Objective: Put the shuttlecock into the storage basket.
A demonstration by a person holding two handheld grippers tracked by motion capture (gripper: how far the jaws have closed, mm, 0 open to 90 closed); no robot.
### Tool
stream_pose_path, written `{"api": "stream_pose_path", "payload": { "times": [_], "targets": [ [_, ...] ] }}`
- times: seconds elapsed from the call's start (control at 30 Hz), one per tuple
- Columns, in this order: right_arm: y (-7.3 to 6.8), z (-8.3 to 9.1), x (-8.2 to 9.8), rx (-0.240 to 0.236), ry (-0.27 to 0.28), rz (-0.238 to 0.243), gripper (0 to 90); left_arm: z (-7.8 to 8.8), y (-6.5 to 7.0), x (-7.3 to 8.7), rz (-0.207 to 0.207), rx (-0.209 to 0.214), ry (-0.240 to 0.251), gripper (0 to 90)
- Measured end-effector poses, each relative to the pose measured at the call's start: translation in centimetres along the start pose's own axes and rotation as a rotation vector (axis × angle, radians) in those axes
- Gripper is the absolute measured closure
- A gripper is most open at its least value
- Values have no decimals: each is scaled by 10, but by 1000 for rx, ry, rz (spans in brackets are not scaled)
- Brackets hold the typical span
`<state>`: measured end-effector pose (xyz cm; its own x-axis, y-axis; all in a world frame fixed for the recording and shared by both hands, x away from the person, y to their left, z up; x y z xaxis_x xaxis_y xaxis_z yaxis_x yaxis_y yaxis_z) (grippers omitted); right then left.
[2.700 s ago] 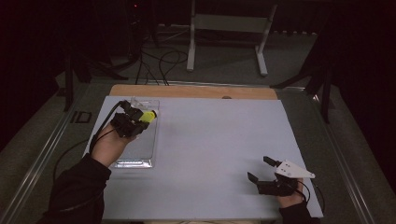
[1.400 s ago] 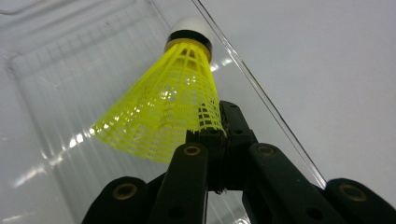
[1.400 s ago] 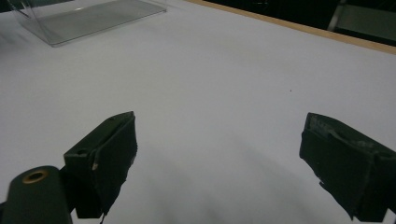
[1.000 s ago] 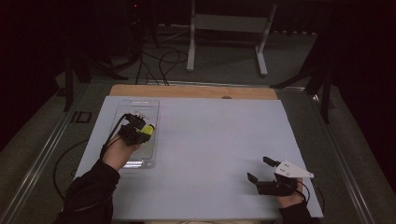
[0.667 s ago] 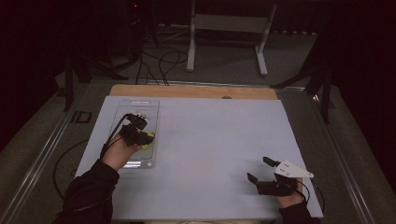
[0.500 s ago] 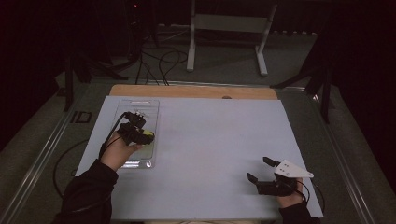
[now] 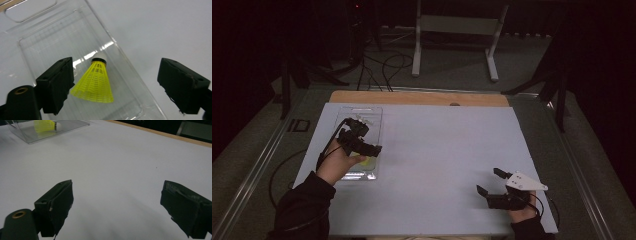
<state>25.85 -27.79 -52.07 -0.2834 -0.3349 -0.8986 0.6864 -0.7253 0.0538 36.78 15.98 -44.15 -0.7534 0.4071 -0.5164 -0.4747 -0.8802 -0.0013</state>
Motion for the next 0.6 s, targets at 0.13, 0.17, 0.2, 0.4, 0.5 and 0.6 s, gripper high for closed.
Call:
{"api": "stream_pose_path", "payload": {
  "times": [0.13,0.17,0.2,0.4,0.5,0.6],
  "targets": [
    [0,0,0,1,0,-1,111,5,5,-1,-19,33,7,113],
    [0,0,0,1,0,0,111,6,7,-2,-19,39,12,97],
    [0,0,0,1,1,-1,111,8,9,-3,-30,51,15,77],
    [0,0,0,1,1,-1,111,16,15,-7,-45,142,50,0],
    [0,0,0,2,0,0,111,19,16,-9,-48,155,66,0],
    [0,0,0,3,1,0,111,21,20,-10,-70,175,81,0]
  ]
}}
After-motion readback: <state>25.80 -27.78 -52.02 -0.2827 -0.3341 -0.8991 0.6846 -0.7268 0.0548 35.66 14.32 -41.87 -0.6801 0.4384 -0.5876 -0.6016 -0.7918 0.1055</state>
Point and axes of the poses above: each handheld gripper's, and its own axes: z roughly backward along the jaws, x roughly out of its underside, y roughly to its right, the point moved 3 cm from there along -z, roughly forward along the jaws, and after that the axes turned 4 degrees about z, right-handed, at the moved point
